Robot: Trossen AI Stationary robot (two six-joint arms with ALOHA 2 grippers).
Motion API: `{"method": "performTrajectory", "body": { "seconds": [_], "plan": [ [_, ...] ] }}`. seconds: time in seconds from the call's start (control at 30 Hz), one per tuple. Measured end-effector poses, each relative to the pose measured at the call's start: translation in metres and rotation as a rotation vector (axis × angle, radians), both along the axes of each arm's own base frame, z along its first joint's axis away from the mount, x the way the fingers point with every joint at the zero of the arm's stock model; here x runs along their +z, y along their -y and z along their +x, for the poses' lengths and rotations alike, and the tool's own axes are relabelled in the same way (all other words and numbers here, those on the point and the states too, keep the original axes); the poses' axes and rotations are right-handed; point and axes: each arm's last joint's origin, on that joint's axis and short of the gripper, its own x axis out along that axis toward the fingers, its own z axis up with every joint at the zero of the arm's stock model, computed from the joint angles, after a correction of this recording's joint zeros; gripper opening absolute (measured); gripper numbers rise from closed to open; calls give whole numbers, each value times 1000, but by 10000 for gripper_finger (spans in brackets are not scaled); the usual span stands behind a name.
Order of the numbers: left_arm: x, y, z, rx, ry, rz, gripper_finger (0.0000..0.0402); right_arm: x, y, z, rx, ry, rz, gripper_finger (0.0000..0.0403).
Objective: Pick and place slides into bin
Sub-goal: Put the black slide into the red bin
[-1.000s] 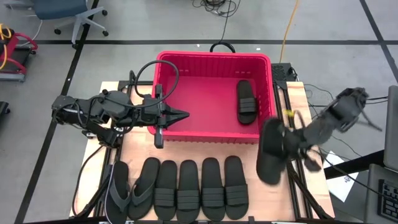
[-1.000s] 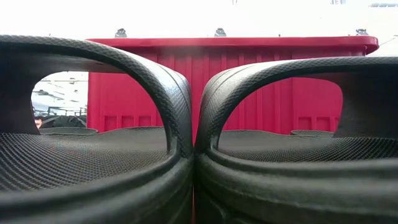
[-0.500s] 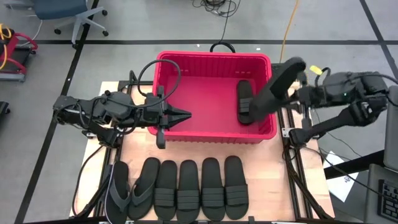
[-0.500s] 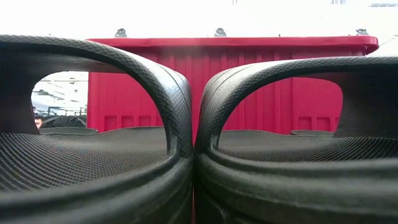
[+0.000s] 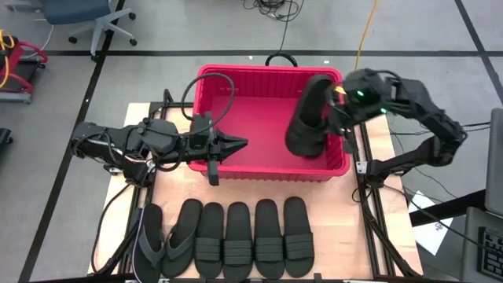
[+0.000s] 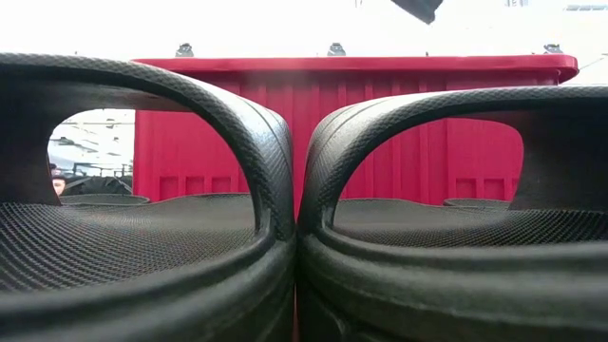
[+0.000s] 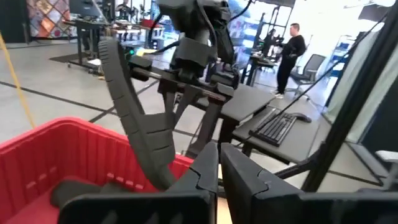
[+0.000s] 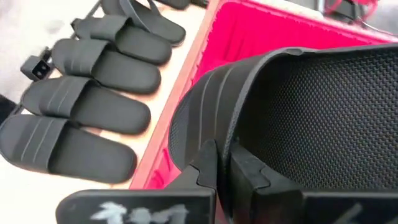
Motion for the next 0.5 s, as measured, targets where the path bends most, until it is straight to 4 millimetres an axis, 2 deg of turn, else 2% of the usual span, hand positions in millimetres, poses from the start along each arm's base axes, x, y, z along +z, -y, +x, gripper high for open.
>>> {"method": "performTrajectory", "body": {
  "seconds": [0.1,0.2,0.37,0.5],
  "plan": [
    [1,-1,-3,5,-3,28,20,-14,28,20,21,-32,20,4],
    [4,-2,-7,5,3,46,19,-41,58,36,89,-64,130,4],
    [4,-4,-13,-5,-38,117,9,-95,108,49,-93,-239,212,4],
    [5,-6,-22,-6,-71,189,3,-133,129,53,-181,-382,279,4]
  ]
}}
